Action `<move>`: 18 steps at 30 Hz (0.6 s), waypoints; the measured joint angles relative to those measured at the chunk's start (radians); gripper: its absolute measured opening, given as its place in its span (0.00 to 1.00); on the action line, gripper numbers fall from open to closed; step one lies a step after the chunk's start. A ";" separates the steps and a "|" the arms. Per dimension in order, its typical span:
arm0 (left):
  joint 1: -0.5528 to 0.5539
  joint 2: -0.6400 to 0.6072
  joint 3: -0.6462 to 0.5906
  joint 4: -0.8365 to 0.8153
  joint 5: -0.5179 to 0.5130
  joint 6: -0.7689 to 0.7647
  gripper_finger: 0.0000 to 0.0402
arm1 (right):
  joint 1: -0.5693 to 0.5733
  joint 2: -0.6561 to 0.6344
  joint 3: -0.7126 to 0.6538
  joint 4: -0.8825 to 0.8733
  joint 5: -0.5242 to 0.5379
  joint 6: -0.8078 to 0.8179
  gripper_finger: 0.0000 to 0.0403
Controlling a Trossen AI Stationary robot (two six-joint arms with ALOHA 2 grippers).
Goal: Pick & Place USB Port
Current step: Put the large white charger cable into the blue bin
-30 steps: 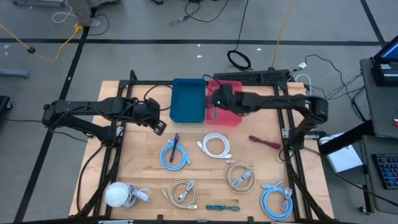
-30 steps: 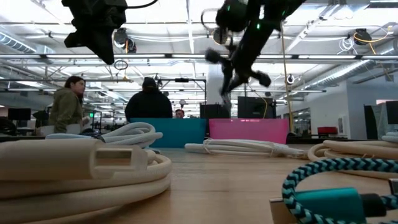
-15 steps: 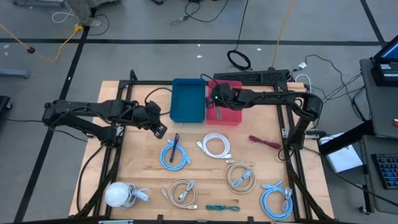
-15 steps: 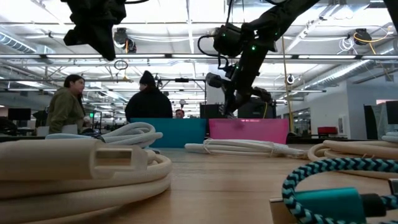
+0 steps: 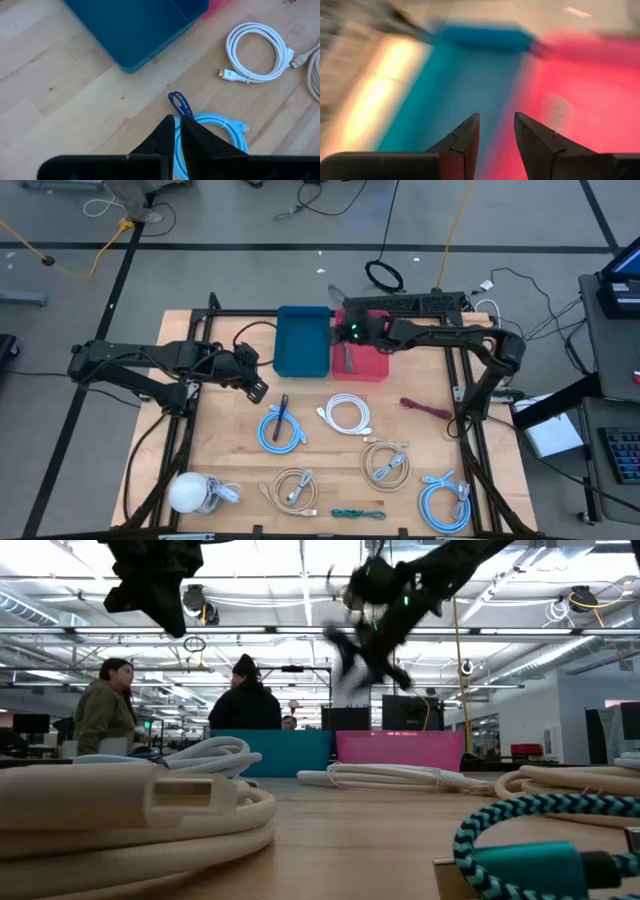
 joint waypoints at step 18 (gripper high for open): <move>-0.025 0.000 0.000 0.054 0.100 0.138 0.08 | 0.386 -0.356 0.000 -0.290 -0.358 -0.688 0.22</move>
